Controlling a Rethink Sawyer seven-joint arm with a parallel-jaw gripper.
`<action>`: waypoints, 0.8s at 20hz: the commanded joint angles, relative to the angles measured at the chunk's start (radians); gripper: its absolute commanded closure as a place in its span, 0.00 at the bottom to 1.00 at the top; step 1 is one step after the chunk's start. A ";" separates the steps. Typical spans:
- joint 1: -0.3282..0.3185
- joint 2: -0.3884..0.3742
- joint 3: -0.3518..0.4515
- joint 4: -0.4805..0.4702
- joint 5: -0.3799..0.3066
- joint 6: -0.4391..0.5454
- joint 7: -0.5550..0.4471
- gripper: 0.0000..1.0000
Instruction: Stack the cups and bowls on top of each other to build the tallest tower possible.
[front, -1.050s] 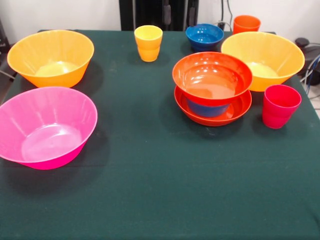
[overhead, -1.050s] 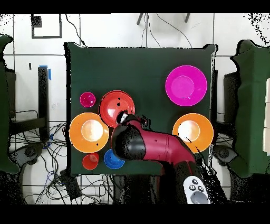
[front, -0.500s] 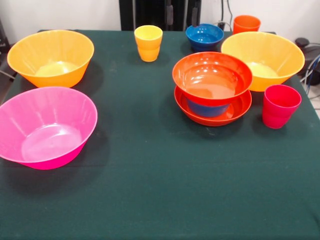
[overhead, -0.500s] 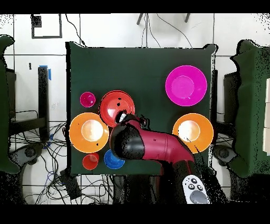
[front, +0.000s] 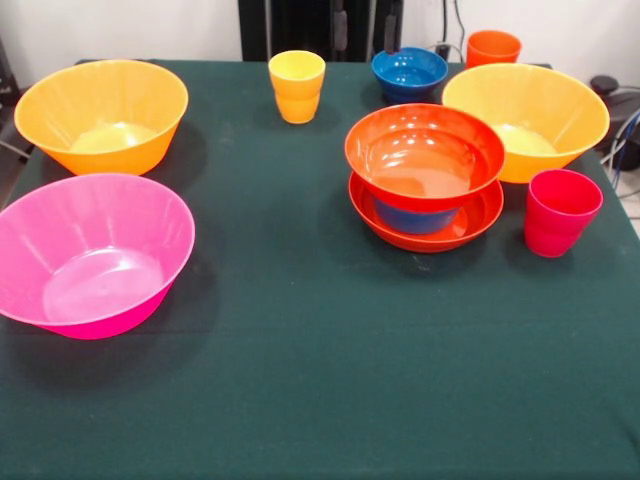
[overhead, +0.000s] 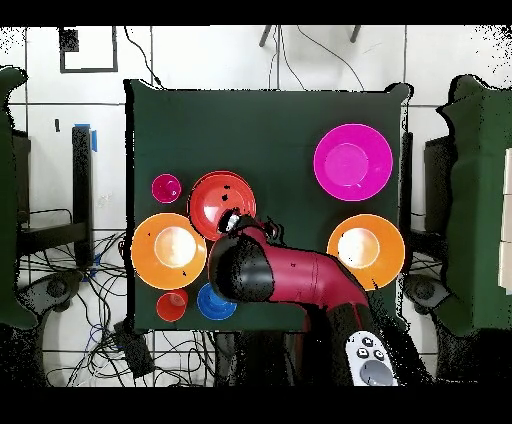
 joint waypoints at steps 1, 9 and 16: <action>0.001 0.034 0.073 0.030 -0.075 0.102 -0.031 0.00; 0.007 0.032 0.068 0.030 -0.077 0.102 -0.028 0.00; 0.018 0.043 0.060 0.022 -0.078 0.098 -0.021 0.00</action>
